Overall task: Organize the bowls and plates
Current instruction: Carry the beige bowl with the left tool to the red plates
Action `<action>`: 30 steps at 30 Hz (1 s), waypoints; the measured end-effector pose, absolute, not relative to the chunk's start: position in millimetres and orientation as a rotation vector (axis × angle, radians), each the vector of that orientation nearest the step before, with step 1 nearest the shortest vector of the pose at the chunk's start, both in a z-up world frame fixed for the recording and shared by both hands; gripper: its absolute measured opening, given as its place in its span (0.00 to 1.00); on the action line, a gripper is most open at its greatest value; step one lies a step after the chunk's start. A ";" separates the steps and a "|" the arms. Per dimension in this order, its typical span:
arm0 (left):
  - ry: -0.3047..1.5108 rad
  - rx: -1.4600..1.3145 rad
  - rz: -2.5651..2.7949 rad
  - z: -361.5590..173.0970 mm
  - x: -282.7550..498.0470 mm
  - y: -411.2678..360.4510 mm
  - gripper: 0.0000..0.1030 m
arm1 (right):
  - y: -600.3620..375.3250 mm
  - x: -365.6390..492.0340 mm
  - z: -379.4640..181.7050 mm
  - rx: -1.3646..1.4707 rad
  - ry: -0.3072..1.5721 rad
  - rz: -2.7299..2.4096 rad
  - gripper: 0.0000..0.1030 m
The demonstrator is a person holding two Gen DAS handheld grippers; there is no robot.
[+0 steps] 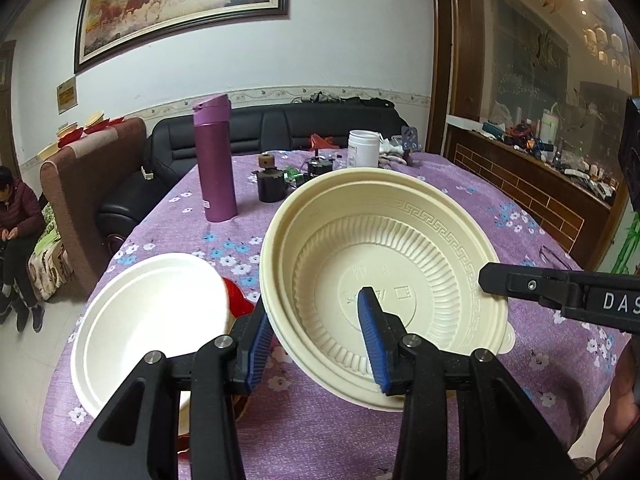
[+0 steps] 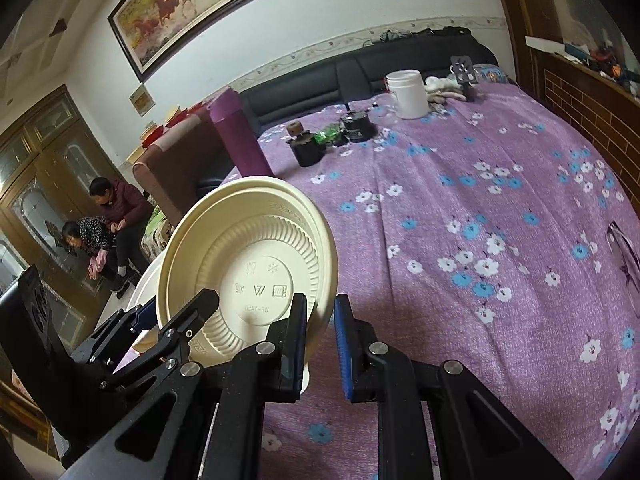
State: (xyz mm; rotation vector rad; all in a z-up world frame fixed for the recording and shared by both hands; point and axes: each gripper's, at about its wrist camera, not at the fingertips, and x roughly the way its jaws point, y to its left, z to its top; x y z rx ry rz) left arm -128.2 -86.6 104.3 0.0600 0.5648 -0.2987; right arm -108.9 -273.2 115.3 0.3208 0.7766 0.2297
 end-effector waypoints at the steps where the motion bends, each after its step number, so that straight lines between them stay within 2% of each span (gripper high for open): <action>1: 0.562 0.057 -0.297 105.0 -128.5 -84.8 0.38 | -270.9 -108.7 116.4 0.319 0.776 0.234 0.15; 20: 0.506 -0.039 -0.210 129.3 -132.9 -20.4 0.38 | -218.6 -95.5 146.9 0.265 0.752 0.343 0.15; 30: 0.540 -0.121 -0.135 129.6 -127.8 39.1 0.39 | -166.1 -69.2 155.5 0.256 0.813 0.458 0.16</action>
